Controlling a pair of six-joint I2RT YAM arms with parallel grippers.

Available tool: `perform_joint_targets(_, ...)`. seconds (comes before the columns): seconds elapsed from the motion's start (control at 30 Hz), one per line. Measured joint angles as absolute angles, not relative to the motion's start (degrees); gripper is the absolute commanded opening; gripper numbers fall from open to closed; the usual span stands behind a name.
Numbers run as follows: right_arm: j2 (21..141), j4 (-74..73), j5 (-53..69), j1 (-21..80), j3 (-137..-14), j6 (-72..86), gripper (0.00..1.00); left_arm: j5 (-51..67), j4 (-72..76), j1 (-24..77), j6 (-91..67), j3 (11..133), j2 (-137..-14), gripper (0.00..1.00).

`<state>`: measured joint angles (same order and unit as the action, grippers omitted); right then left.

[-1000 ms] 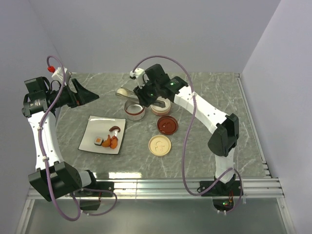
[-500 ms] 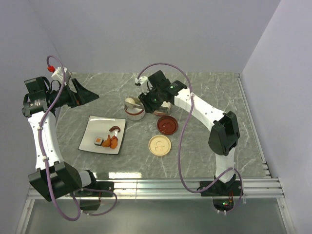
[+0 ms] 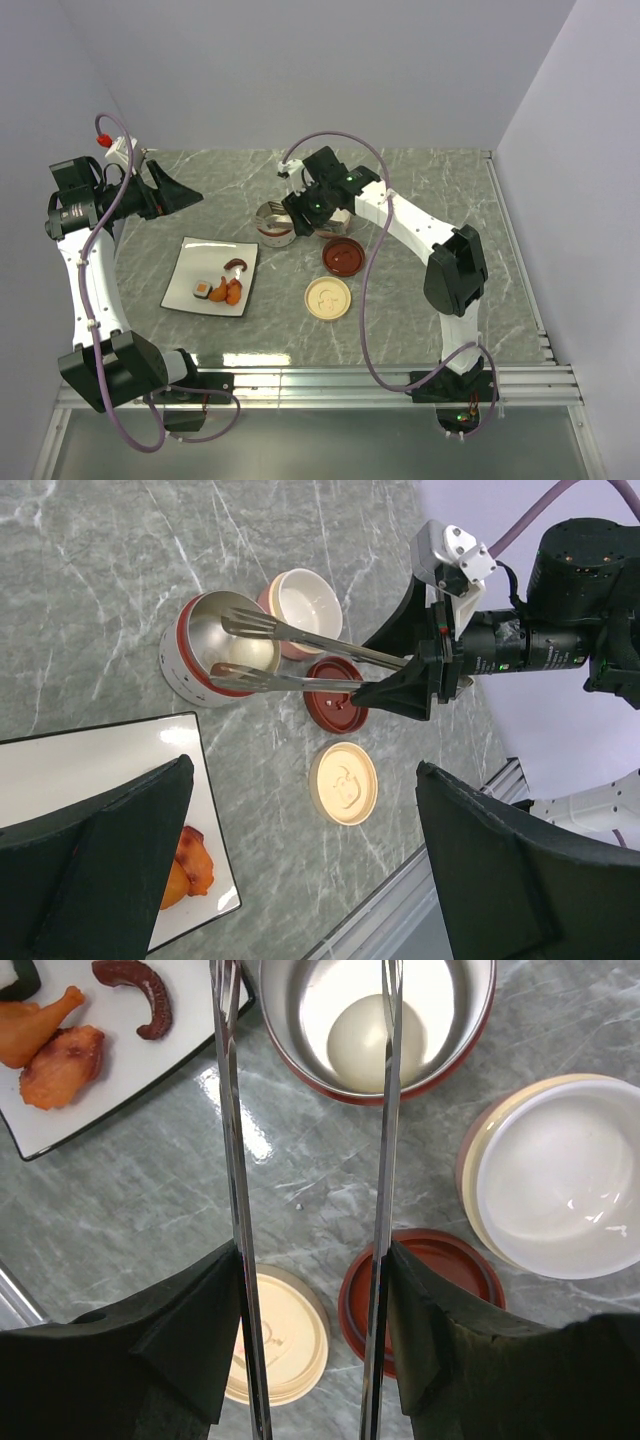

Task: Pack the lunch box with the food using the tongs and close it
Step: Place the food into the lunch box, then pick up the food using the clamp

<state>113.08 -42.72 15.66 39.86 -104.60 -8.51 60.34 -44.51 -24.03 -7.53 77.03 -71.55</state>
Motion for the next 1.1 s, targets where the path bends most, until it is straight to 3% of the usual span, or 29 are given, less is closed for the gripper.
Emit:
perform_joint_targets(0.6, 111.3, -45.1, 21.0, 41.8, -111.3, -8.8, 0.61, 60.4, -44.4, -24.0, -8.2, 77.4, -72.0, 0.99)
perform_joint_targets(1.1, 116.5, -47.8, 18.8, 60.1, -113.8, -13.3, 0.60, 60.4, -44.2, -24.0, -8.8, 77.5, -72.0, 0.99)
